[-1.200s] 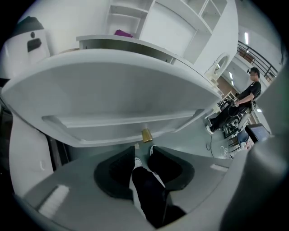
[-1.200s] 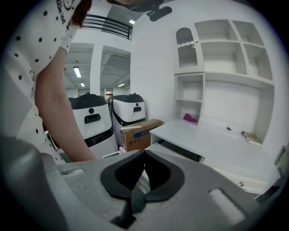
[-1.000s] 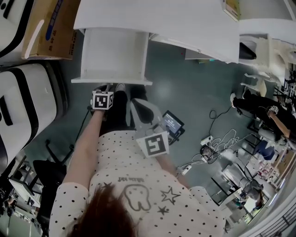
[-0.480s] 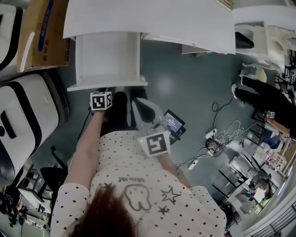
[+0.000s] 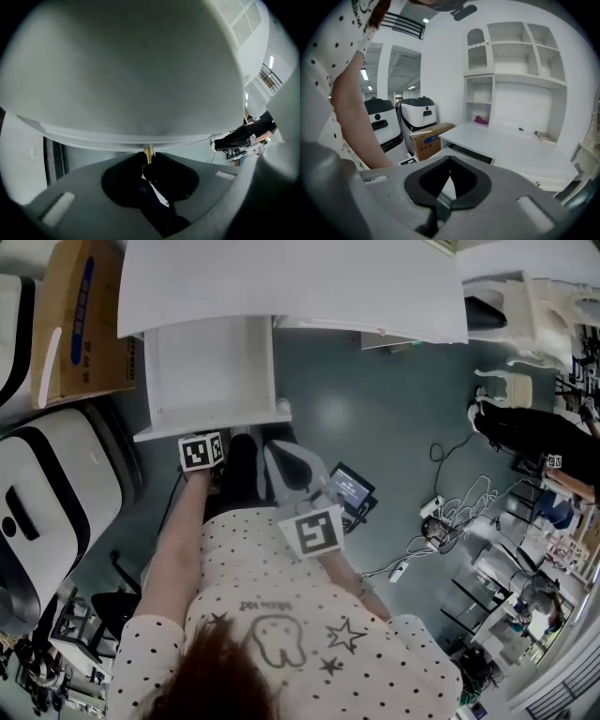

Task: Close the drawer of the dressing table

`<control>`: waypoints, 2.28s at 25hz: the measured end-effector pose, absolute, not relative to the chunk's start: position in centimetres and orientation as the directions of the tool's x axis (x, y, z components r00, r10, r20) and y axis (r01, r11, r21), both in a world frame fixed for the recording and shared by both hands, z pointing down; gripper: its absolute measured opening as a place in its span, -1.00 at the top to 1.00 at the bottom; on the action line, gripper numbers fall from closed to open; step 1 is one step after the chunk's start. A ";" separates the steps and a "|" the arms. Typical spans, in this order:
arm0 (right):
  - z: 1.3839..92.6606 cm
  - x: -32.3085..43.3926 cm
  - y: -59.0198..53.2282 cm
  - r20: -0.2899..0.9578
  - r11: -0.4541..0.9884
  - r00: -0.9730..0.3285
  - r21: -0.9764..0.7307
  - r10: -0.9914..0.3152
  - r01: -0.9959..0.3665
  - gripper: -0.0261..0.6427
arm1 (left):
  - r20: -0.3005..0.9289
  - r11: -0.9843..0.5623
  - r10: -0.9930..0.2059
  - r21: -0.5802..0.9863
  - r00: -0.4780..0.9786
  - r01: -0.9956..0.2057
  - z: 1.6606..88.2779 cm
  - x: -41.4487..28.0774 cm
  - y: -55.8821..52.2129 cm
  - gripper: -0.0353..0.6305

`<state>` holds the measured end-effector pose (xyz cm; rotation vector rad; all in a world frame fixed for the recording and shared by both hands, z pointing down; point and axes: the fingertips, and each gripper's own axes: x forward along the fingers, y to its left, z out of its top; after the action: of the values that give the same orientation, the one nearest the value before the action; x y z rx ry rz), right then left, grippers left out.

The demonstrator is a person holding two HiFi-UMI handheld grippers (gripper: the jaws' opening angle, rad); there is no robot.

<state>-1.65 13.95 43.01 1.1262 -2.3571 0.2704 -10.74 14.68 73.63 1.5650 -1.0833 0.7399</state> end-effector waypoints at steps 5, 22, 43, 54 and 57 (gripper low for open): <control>42.6 -1.5 13.5 0.509 0.636 -0.531 0.044 -0.678 -0.770 0.93 | 0.881 -0.018 -0.268 0.399 0.389 -0.917 73.5 -10.9 14.4 0.67; 41.9 -0.2 13.1 0.502 0.659 -0.547 0.061 -0.670 -0.750 0.92 | 0.875 0.030 -0.312 0.399 0.370 -0.916 73.3 -11.1 13.5 0.69; 41.8 7.2 6.1 0.443 0.723 -0.634 0.048 -0.634 -0.690 0.92 | 0.911 0.177 -0.367 0.269 0.191 -0.947 73.7 -12.5 11.4 0.69; 42.2 6.0 3.8 0.469 0.779 -0.677 0.036 -0.567 -0.627 0.92 | 0.901 0.150 -0.391 0.263 0.187 -0.953 73.5 -11.7 9.9 0.69; 41.4 4.7 3.2 0.472 0.781 -0.675 0.050 -0.568 -0.623 0.92 | 0.906 0.103 -0.361 0.275 0.222 -0.956 73.5 -11.4 9.9 0.69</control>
<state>4.69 3.15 41.42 0.8930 -2.5023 0.1581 -11.42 9.92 73.53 1.4510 -1.3263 0.7180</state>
